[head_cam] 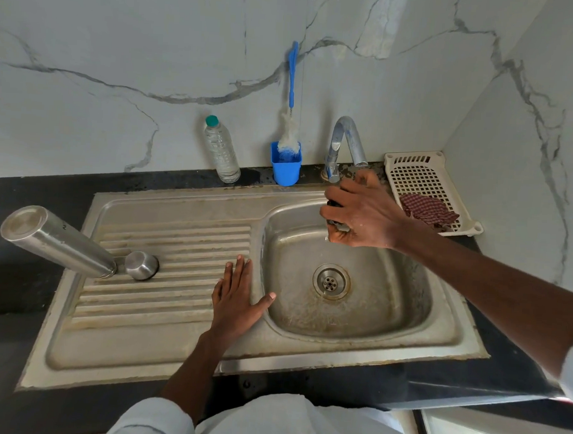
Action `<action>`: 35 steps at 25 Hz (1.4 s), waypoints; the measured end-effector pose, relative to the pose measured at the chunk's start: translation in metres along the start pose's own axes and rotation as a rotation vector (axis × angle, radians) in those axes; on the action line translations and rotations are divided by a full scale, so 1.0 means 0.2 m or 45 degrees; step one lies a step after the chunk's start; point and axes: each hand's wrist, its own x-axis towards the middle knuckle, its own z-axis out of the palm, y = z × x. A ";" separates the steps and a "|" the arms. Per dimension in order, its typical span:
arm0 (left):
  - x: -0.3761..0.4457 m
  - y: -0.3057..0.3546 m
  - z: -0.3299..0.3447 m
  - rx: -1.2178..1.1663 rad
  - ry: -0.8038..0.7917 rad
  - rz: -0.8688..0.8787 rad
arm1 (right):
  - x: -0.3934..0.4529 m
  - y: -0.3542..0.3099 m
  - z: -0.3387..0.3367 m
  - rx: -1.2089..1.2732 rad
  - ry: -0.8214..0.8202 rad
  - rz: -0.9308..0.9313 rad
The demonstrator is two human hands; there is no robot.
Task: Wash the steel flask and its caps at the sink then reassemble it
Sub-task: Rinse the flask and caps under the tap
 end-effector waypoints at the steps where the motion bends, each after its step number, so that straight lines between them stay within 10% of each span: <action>1: 0.00 0.00 0.00 -0.004 0.000 0.000 | 0.00 0.00 0.00 -0.010 -0.015 0.020; 17: 0.01 0.01 0.00 -0.019 -0.005 -0.005 | -0.05 0.04 0.02 -0.026 -0.068 0.050; 24: -0.01 0.02 0.00 -0.024 0.000 -0.014 | -0.03 -0.14 0.16 0.703 -0.450 0.711; 30: 0.01 0.00 0.00 -0.015 -0.017 -0.026 | 0.00 -0.37 0.14 0.857 0.269 0.987; 35: 0.02 -0.01 -0.02 -0.122 -0.055 -0.024 | -0.13 -0.60 0.37 0.886 -0.312 1.250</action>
